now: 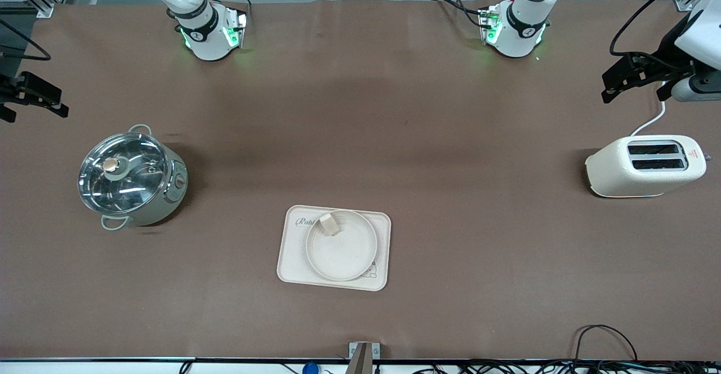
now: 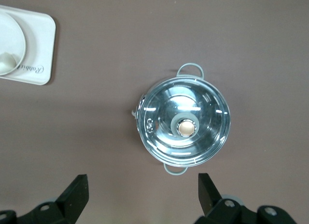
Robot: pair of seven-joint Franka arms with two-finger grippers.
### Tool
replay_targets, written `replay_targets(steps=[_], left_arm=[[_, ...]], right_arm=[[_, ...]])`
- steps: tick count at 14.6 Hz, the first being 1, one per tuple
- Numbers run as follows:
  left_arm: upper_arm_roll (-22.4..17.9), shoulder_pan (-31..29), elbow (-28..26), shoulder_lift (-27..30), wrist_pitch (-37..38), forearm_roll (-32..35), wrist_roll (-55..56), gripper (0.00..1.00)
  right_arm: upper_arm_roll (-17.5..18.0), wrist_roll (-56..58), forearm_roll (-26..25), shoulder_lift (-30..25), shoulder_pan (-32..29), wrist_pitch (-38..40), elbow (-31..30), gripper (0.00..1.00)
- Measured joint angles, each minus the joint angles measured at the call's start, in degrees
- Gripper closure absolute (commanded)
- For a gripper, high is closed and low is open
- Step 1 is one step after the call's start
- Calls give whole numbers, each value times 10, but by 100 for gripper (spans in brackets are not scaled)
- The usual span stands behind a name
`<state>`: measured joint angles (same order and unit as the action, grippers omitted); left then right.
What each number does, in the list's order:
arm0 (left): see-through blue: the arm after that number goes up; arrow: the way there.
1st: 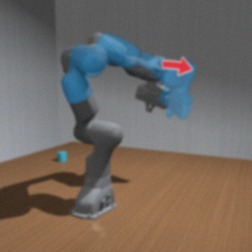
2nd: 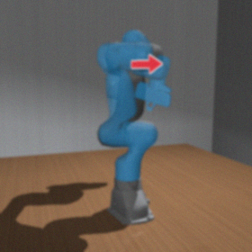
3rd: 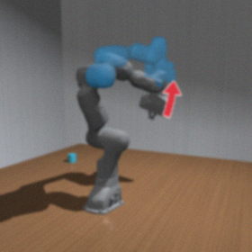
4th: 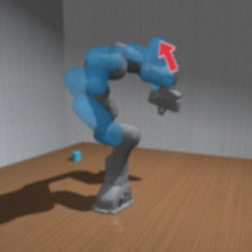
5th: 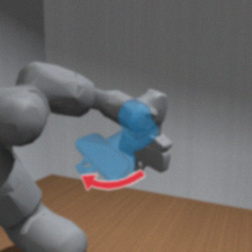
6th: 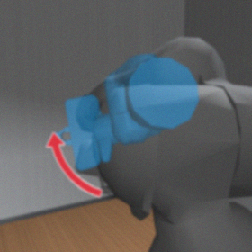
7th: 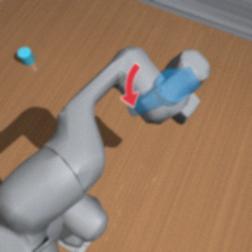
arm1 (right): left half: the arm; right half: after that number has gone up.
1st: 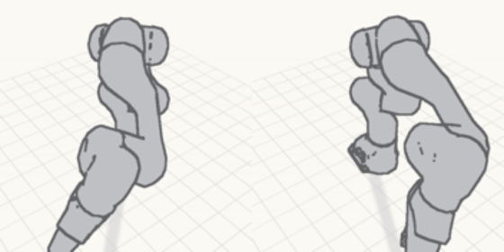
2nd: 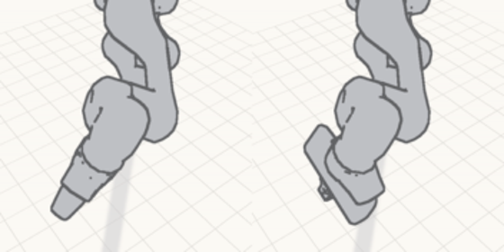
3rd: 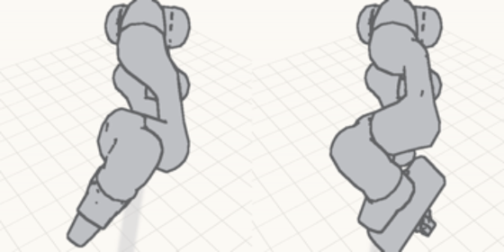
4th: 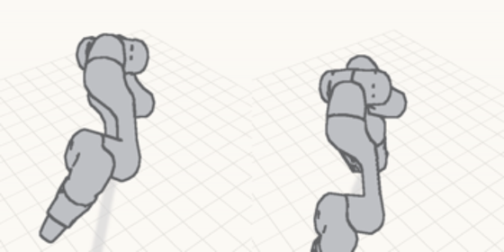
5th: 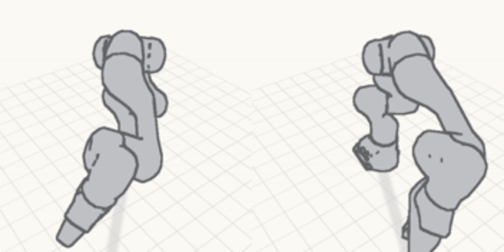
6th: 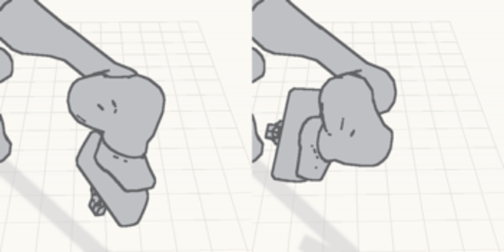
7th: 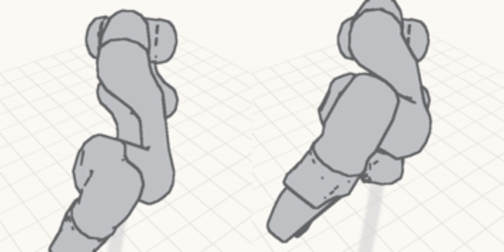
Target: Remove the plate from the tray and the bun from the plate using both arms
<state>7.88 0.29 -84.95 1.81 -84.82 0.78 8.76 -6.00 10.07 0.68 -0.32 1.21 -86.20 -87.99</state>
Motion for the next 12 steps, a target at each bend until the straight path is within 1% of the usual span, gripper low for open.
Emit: replay_targets(steps=[2, 5, 8, 12], left_arm=[[0, 0, 1, 0, 0, 0, 0, 0], [0, 0, 1, 0, 0, 0, 0, 0], [0, 0, 1, 0, 0, 0, 0, 0], [0, 0, 1, 0, 0, 0, 0, 0]], right_arm=[[1, -1, 0, 0, 6, 14, -12, 0], [1, -4, 0, -7, 17, 46, -13, 0], [1, -13, 3, -16, 24, 52, -14, 0], [1, -71, 46, -16, 27, 26, -21, 0]])
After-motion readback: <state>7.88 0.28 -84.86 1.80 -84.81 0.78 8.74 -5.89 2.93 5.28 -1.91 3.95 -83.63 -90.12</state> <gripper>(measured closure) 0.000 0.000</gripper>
